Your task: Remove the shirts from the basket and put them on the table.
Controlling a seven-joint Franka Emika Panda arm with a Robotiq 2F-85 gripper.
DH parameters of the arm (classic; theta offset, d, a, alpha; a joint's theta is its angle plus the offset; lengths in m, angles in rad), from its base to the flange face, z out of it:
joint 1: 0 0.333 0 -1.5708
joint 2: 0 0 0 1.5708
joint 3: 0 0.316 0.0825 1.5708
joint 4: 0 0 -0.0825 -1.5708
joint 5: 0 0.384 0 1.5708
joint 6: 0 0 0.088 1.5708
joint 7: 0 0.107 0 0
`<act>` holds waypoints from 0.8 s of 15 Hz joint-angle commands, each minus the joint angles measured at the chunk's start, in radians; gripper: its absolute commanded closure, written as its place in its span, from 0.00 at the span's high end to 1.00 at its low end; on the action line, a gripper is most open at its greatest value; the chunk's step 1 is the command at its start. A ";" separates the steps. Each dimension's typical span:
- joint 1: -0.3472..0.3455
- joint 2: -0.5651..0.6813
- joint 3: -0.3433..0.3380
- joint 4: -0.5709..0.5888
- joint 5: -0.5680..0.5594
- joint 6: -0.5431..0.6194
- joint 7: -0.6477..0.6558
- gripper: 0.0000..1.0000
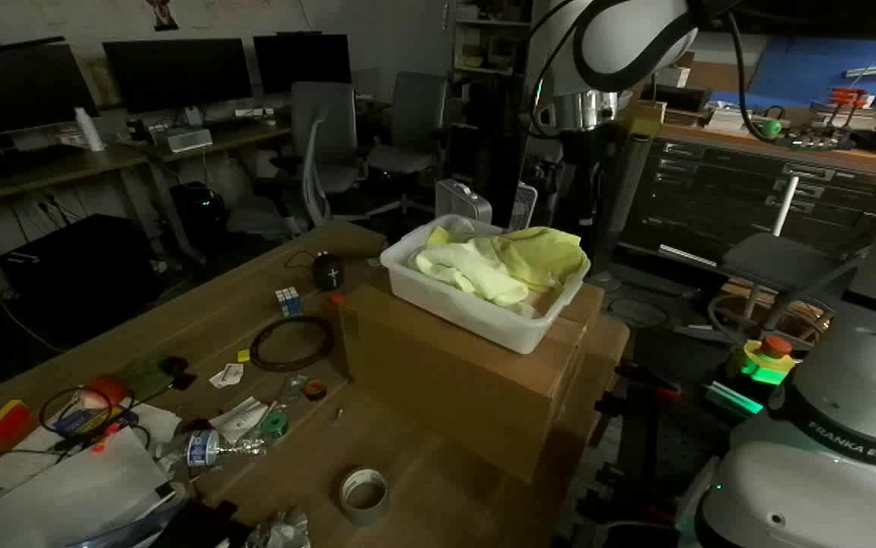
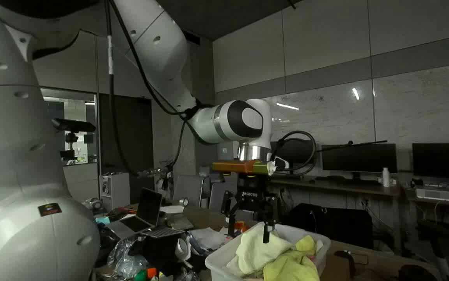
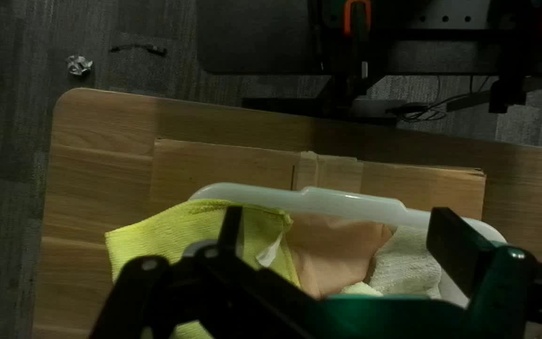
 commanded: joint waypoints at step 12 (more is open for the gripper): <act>0.012 0.020 0.045 0.008 -0.029 0.312 0.051 1.00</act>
